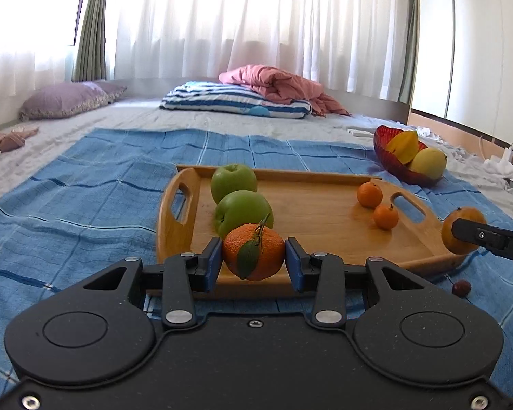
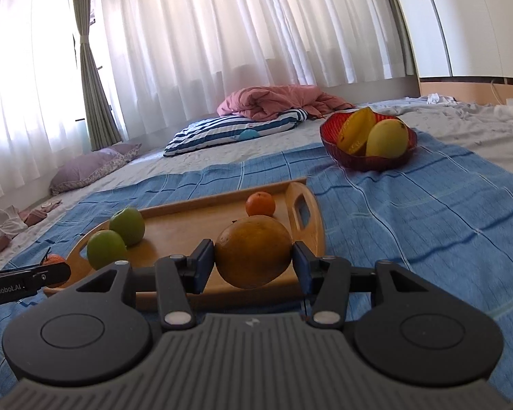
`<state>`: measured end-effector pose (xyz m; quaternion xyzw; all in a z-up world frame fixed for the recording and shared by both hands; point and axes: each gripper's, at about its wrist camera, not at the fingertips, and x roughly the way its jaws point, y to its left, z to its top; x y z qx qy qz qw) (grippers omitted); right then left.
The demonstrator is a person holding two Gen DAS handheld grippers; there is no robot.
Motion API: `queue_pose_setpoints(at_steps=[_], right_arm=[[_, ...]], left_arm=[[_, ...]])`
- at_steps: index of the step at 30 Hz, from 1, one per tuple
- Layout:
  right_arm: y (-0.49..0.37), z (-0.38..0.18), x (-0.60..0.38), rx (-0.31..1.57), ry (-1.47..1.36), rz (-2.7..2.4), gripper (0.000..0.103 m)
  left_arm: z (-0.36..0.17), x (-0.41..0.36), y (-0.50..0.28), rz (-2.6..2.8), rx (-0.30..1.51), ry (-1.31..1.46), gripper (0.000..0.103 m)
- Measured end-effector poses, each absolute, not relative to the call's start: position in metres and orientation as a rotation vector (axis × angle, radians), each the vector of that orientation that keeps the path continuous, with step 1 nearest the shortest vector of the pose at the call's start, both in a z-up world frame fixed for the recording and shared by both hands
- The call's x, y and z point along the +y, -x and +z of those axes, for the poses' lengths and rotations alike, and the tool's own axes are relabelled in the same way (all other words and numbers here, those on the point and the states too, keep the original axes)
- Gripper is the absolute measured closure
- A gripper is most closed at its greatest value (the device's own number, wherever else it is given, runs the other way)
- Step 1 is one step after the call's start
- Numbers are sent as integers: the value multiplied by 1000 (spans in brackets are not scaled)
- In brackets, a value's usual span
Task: Organize fruits
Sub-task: 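Carry the mandarin and large orange over the wooden tray with both tools, then lower the mandarin beside the apples and the orange beside the mandarins, opening both tools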
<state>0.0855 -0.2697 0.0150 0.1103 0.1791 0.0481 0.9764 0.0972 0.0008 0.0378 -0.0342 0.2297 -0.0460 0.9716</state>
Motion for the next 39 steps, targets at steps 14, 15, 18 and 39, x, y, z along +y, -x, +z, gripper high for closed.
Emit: queue_pose_setpoints(at_steps=[14,15,18,39], right_arm=[[-147,7,-259,453,-169,119,50],[-150,5,-259,463,-171,118,50],[-158,0,-260,495,-180,113,50],[-159,-5,-263,528,-177,120,49]], left_arm=[[18,1,-145,-85,534,92,65],[17,1,-147,-84,537,95,65],[14,2,-150,-83,542,96,65],[3,3,-164,-67,591,119,65]])
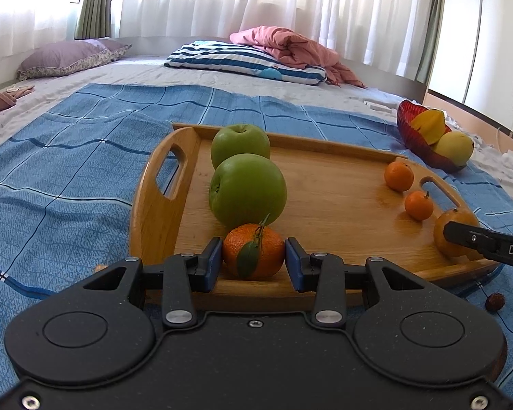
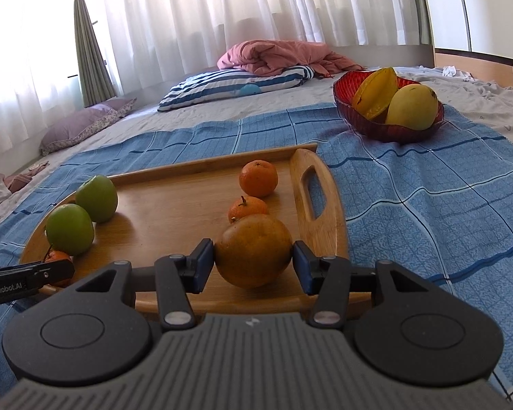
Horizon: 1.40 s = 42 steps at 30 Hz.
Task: Organize fruits
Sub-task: 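Lower the mandarin beside the apples and the orange beside the mandarins, opening both tools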
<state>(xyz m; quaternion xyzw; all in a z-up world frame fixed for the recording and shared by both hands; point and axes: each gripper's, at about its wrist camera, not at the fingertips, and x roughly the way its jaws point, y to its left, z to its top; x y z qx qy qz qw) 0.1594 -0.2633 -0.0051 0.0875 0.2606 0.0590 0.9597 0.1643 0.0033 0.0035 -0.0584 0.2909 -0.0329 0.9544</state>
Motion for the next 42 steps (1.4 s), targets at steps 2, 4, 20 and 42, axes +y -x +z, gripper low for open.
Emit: queue_pose_setpoints(at_steps=[2,4,20,42], right_arm=[[-159,-5,-263,530,-176,120,49],[-157,-6,-263,530,-173,119,49],[-176,-17,-276,507,-396,146,50],[-166,-8,-258,528,-232,99,32]], left_arm=[[4,3,-164,-67,591,119,65],[4,3,-164,-68,591,118,65],[2,5,-169,-66,597,141,65],[5,4,-165,-63,594,119,33]])
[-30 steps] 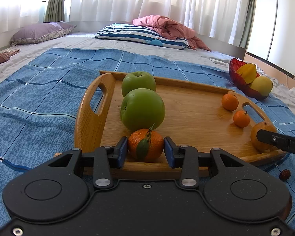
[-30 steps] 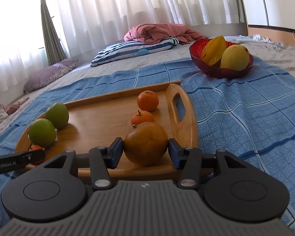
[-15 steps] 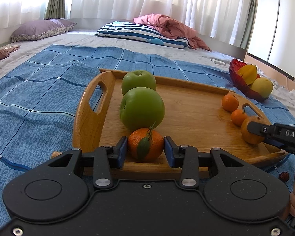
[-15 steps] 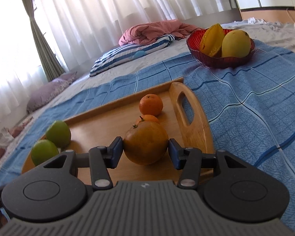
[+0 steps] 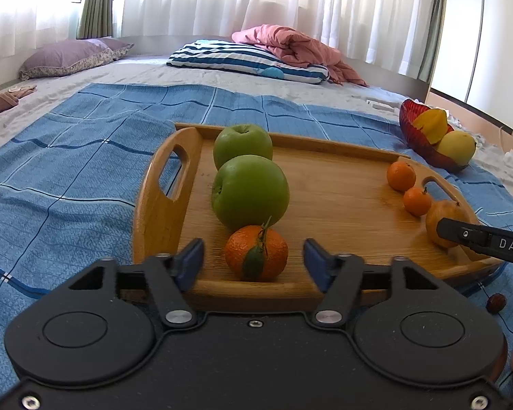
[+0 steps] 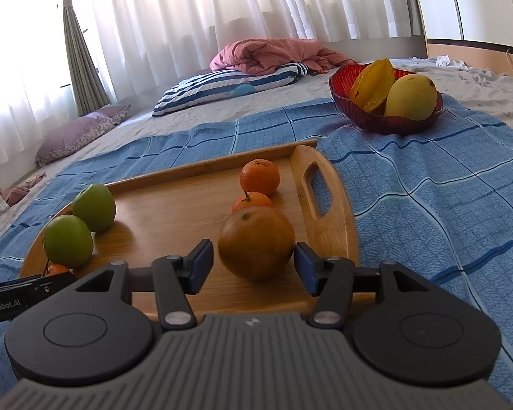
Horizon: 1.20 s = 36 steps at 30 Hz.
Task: Organize fruits
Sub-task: 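Lower the mandarin beside the apples and the orange beside the mandarins, opening both tools, then withdraw both tools toward the red date and dark red apple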
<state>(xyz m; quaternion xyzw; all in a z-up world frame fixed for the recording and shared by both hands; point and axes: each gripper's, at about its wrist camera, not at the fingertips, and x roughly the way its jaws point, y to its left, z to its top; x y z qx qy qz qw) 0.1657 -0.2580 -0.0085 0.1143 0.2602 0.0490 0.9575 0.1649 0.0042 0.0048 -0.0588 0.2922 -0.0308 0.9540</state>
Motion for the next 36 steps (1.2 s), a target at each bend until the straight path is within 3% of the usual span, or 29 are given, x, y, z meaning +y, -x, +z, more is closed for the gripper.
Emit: queue_pose_setpoints(at_steps=[13,26,36], right_arm=[[-125,0,-259,456,-199,122,13],[-56,-3,-245,298,-140,210,0],[-42,-14,-238,301,-103,291,0]], left_arm=[[19,7,-126,-120,563,122,9],[18,3,-73,-172,550,73,2],[5,-4,-54,-176,537,15,1]])
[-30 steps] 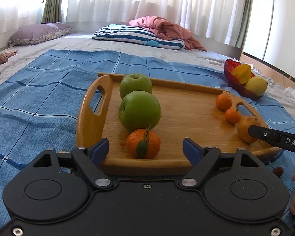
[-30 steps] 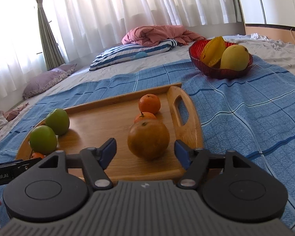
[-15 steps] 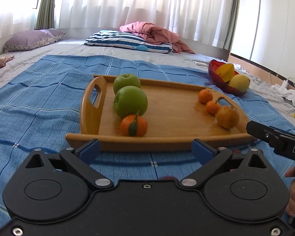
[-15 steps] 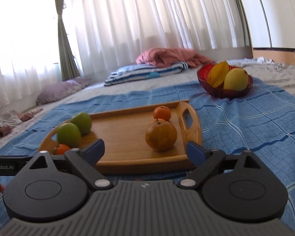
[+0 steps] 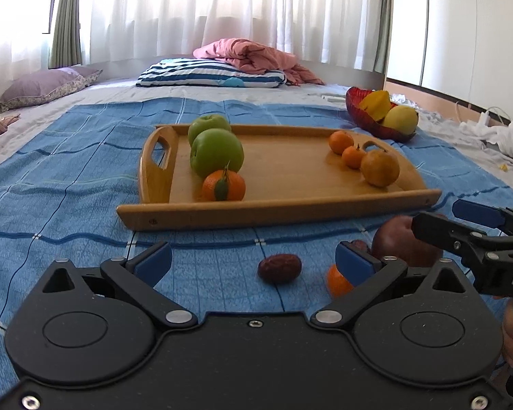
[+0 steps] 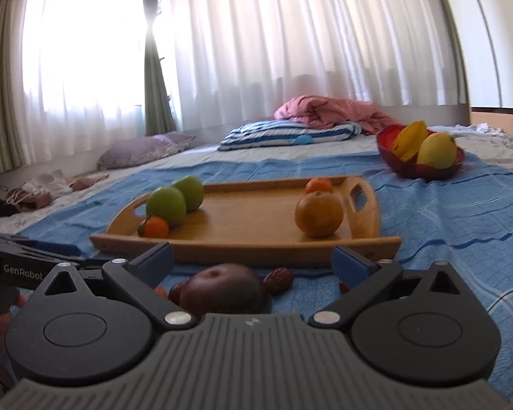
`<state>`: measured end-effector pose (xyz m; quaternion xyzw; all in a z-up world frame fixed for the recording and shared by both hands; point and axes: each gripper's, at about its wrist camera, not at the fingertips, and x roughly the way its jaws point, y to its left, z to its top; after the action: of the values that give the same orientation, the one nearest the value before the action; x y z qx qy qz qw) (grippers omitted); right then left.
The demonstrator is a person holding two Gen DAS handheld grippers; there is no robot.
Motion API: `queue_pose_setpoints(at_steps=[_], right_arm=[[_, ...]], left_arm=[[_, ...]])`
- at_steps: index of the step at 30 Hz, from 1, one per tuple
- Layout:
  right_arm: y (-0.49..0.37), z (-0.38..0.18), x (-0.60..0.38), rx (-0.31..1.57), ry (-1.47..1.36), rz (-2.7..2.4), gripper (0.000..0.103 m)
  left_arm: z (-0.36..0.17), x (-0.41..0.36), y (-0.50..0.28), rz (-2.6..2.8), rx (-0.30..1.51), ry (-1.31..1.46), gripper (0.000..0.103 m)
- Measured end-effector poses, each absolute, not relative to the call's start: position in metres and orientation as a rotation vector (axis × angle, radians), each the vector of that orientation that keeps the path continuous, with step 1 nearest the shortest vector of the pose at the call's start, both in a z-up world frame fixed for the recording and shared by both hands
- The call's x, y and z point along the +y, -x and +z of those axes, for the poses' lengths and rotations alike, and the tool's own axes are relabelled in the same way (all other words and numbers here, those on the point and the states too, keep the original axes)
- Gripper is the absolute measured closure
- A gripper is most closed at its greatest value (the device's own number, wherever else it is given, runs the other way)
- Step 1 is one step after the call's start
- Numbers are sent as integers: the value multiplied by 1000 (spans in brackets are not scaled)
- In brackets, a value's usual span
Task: Organize fruits
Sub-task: 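Withdraw both tools toward the red date and dark red apple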
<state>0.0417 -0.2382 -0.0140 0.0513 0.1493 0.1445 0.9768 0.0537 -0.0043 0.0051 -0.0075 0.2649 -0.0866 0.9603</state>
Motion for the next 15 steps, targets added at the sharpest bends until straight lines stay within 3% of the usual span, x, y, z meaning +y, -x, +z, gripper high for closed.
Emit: queue_pose_setpoints(at_steps=[15], right_arm=[[-39,-33,-226,345,-34,330,0]], left_arm=[[-8,4,-58,-157,565,68,2]])
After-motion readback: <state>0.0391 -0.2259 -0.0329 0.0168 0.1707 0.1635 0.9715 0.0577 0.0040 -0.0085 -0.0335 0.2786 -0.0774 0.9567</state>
